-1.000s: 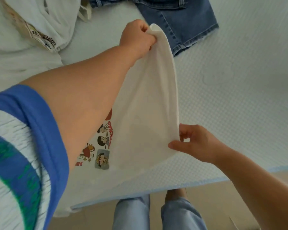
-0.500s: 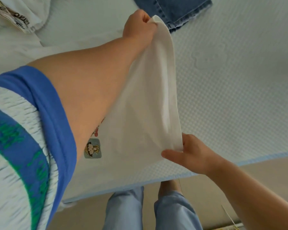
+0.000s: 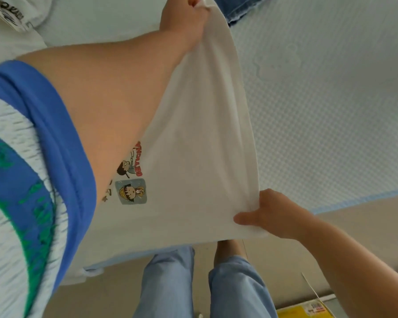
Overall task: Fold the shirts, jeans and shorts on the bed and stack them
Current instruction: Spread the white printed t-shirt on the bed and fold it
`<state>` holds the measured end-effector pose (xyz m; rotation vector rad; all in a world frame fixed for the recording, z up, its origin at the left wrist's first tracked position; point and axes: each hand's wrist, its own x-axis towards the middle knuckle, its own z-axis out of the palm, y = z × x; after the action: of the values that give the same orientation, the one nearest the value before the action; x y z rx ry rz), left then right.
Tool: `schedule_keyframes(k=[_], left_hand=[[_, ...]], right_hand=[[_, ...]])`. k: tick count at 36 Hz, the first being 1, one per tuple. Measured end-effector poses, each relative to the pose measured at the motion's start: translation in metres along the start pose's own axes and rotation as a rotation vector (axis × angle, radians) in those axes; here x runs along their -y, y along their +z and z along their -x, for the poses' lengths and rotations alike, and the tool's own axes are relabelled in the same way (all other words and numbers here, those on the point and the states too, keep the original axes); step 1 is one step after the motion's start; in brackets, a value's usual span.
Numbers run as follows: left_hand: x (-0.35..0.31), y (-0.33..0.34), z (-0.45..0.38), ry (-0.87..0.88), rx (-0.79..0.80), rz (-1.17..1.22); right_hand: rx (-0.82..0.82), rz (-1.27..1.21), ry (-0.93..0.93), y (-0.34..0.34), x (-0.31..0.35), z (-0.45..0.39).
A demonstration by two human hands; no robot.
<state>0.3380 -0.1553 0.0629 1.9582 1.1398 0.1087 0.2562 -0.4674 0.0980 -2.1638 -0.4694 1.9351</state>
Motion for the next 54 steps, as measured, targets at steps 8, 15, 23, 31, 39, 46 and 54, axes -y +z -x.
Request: schedule_keyframes(k=[8,15,23,31,39,46,54], left_hand=[[0.009,0.000,0.043,0.048,0.171,-0.040],[0.056,-0.023,0.163,-0.092,0.232,0.071],[0.138,-0.031,0.331,-0.502,0.325,0.117],[0.172,-0.005,0.373,-1.137,0.250,0.689],[0.167,-0.018,0.372,-1.081,-0.044,1.464],[0.186,-0.015,0.375,-1.039,-0.041,1.303],[0.187,-0.008,0.382,-0.958,-0.136,1.496]], right_hand=[[-0.298,-0.438,0.059,0.024,-0.026,-0.021],[-0.267,-0.614,-0.061,0.038,-0.032,-0.018],[-0.439,0.280,-0.178,0.062,-0.043,-0.016],[-0.743,0.257,-0.490,0.079,-0.028,0.006],[-0.502,-0.549,-0.166,0.088,-0.039,0.014],[-0.522,-0.481,-0.098,0.094,-0.059,-0.001],[-0.580,-0.767,-0.264,0.094,-0.060,0.009]])
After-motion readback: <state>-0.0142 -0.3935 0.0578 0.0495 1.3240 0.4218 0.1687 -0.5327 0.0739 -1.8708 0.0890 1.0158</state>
